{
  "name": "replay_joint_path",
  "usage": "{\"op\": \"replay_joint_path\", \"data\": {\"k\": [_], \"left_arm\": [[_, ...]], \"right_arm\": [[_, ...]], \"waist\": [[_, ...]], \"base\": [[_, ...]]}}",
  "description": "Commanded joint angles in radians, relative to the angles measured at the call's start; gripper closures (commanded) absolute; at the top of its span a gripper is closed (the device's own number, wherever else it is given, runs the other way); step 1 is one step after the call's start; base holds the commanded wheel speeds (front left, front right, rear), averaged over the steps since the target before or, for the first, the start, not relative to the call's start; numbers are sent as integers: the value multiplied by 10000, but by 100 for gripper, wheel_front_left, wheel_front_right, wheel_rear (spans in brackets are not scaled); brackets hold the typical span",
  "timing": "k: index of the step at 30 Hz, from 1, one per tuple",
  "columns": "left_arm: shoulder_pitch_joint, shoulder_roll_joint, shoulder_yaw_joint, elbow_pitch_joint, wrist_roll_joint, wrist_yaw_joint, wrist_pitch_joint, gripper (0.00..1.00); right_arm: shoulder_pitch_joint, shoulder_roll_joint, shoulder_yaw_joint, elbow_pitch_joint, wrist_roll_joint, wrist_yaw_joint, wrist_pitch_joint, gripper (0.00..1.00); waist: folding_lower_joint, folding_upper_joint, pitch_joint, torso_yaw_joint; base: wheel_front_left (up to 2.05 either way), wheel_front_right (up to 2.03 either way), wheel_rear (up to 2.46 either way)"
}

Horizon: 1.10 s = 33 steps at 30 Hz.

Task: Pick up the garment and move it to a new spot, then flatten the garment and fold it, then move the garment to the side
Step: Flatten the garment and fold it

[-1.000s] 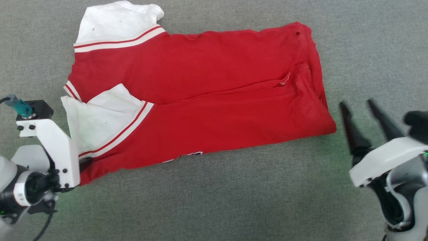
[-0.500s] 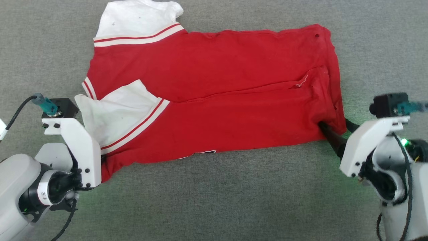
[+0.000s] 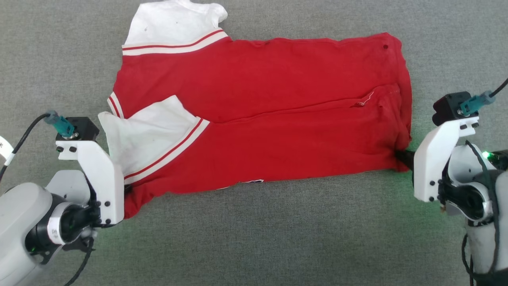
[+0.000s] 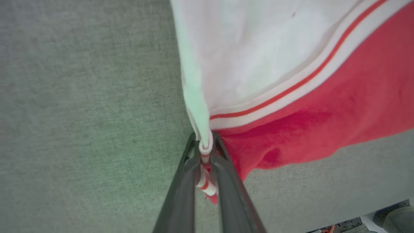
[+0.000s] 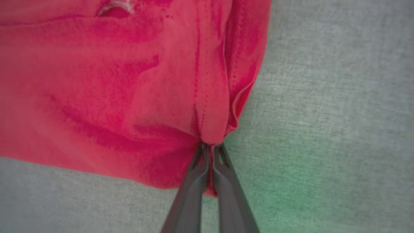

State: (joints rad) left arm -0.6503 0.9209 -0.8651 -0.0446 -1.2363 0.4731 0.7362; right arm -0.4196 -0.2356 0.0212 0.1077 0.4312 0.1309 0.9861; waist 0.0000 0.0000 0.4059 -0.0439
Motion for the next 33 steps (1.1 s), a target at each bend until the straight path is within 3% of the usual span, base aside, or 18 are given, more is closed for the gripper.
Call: {"op": "replay_joint_path", "data": {"k": [1, 8, 16, 20, 24, 25, 26, 27, 28, 33], "left_arm": [[249, 230, -71, -88, 33, 148, 110, 100], [363, 914, 183, -1149, -54, 679, 238, 100], [988, 1757, 155, -2589, -179, 1613, 439, 100], [1280, 1625, 20, -2605, -224, 1715, 351, 100], [1267, 1220, -93, -2149, -244, 1438, 236, 100], [1191, 1135, -129, -2034, -138, 1314, 185, 75], [1103, 1043, -97, -1896, -114, 1223, 116, 18], [1018, 1047, -77, -1785, -52, 1148, 80, 0], [913, 1122, -55, -1694, 42, 1104, 87, 0], [293, 1674, 363, -2058, 295, 1086, 177, 0]], "right_arm": [[459, -89, 48, -138, 186, -3, 369, 100], [1046, -504, -278, -1690, 690, -5, 1113, 100], [2330, -729, -1016, -3295, 1077, -5, 2322, 100], [2835, -519, -1247, -3473, 939, -5, 2357, 100], [2958, -235, -1091, -3103, 754, -5, 2013, 100], [2929, -165, -1003, -2994, 734, -5, 1888, 93], [2873, -138, -900, -2929, 725, -5, 1717, 77], [2783, -123, -811, -2875, 737, -3, 1527, 9], [2714, -105, -733, -2808, 790, -3, 1360, 0], [2641, -384, -590, -3096, 835, -5, 336, 0]], "waist": [[0, 0, -54, -2], [0, 0, -162, 44], [0, 0, -155, 103], [0, 0, -83, 89], [0, 0, -14, 40], [0, 0, -1, 20], [0, 0, 8, 2], [0, 0, 18, -25], [0, 0, 19, -51], [0, 0, -36, -219]], "base": [[0, 0, 0], [0, 0, 0], [0, 0, 0], [0, 0, 0], [0, 0, 0], [0, 0, 0], [0, 0, 0], [0, 0, 0], [0, 0, 0], [0, 0, 0]]}}
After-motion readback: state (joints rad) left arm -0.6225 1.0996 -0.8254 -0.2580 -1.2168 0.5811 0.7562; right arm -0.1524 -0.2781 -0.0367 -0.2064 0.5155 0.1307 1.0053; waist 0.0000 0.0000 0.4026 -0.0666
